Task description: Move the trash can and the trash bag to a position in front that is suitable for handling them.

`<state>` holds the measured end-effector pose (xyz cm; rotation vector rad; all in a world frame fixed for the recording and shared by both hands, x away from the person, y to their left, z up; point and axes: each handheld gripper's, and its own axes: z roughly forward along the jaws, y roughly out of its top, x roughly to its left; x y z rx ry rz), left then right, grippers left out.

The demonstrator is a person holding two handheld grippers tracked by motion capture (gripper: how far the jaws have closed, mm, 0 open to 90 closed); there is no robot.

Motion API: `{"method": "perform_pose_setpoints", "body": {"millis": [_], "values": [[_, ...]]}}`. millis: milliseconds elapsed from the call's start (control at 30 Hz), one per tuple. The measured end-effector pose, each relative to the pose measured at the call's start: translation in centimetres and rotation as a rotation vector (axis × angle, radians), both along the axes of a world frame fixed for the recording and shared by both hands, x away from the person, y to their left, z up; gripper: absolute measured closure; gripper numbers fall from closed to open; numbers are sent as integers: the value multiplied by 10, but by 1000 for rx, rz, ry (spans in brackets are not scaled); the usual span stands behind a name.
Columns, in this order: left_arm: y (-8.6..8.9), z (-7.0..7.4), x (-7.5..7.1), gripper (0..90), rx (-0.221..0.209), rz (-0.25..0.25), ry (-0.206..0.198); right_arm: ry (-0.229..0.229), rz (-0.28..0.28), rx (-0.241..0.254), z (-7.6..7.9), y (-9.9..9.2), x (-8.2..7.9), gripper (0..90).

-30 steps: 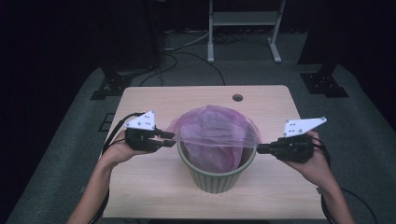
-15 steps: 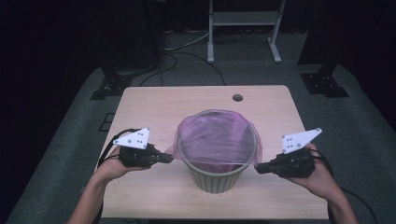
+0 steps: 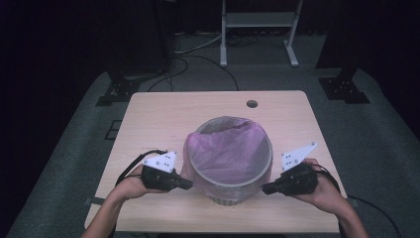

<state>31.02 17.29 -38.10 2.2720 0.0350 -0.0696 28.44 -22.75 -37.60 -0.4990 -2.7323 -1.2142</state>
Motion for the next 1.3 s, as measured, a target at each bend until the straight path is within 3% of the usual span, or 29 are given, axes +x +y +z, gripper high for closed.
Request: {"method": "perform_pose_setpoints", "body": {"millis": [200, 333, 600, 733, 800, 933, 1000, 1167, 1300], "values": [[-2, -13, 8, 900, 67, 51, 1, 7, -27, -55, -14, 2, 6, 900], [-1, -24, 14, 900, 145, 91, -5, 15, -69, -101, -25, -1, 15, 900], [11, -43, 21, 900, 151, 142, 40, 52, -102, -125, -43, -9, 21, 900], [12, -43, 20, 900, 133, 144, 43, 58, -100, -102, -44, -11, 21, 900], [15, -39, 19, 844, 104, 139, 51, 52, -99, -86, -41, -12, 19, 897], [23, -32, 16, 727, 71, 142, 43, 61, -98, -31, -34, -21, 16, 759], [31, -29, 14, 680, 62, 147, 43, 61, -97, -21, -33, -24, 16, 733], [56, -21, 7, 604, 28, 206, 42, 64, -121, 47, -26, -46, 9, 624], [60, -7, 5, 507, -23, 239, 38, 11, -166, 126, -11, -58, 5, 566]]}}
